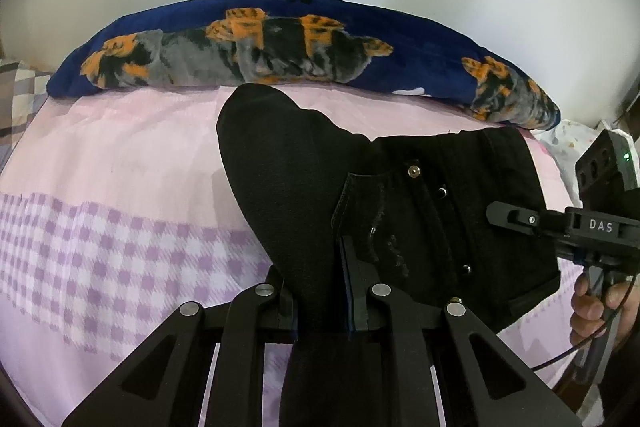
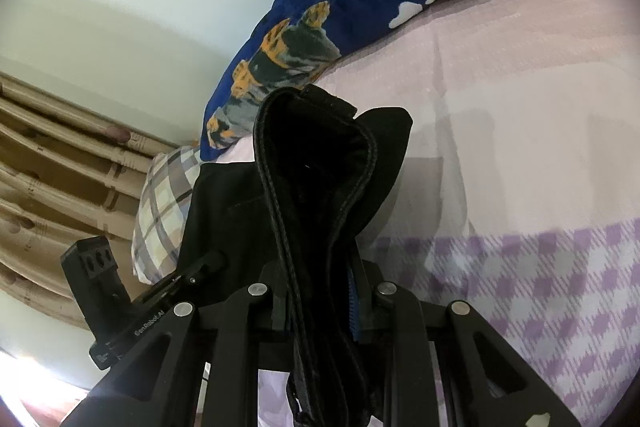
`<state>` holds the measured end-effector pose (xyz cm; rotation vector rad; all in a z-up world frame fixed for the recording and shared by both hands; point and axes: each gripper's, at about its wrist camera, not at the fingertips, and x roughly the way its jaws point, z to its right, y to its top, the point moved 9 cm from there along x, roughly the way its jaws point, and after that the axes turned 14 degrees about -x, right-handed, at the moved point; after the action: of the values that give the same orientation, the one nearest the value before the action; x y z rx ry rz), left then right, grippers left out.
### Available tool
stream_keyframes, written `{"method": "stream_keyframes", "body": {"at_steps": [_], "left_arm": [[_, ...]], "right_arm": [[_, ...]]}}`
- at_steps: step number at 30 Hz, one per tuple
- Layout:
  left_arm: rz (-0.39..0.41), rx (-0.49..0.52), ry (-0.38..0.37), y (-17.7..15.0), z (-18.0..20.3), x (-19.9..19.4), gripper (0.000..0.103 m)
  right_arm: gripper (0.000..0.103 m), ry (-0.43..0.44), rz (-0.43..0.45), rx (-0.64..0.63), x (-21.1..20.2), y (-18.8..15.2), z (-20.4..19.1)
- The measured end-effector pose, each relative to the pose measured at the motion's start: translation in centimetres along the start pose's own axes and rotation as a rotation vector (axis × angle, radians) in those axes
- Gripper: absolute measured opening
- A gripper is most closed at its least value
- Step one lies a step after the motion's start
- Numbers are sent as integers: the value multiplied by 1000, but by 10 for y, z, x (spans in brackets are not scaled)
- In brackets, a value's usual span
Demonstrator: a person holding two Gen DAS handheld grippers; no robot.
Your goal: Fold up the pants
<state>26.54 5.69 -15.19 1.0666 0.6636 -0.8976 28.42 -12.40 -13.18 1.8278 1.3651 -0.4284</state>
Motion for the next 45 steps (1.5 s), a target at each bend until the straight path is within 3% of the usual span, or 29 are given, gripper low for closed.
{"method": "stream_keyframes", "body": {"at_steps": [14, 19, 21, 25, 27, 34, 41, 45], "left_arm": [[-23, 12, 59, 27, -26, 51, 19], [-36, -6, 55, 18, -42, 64, 35], [-36, -12, 68, 16, -45, 68, 40], [-37, -42, 78, 17, -49, 67, 50], [-42, -55, 94, 15, -51, 63, 53], [-26, -22, 161, -14, -51, 37, 56], [27, -39, 199, -46, -53, -4, 56], [62, -50, 217, -60, -48, -30, 56]], "right_arm": [[20, -62, 14, 38, 22, 20, 33], [30, -154, -2, 26, 27, 10, 54], [42, -192, -5, 7, 30, 8, 57], [46, -233, -5, 9, 30, 6, 61], [52, -265, -15, 0, 30, 5, 59], [58, -322, -40, -49, 17, -22, 43], [63, -342, 44, -44, -15, -48, 23], [63, -395, 65, -95, -28, -62, 6]]}}
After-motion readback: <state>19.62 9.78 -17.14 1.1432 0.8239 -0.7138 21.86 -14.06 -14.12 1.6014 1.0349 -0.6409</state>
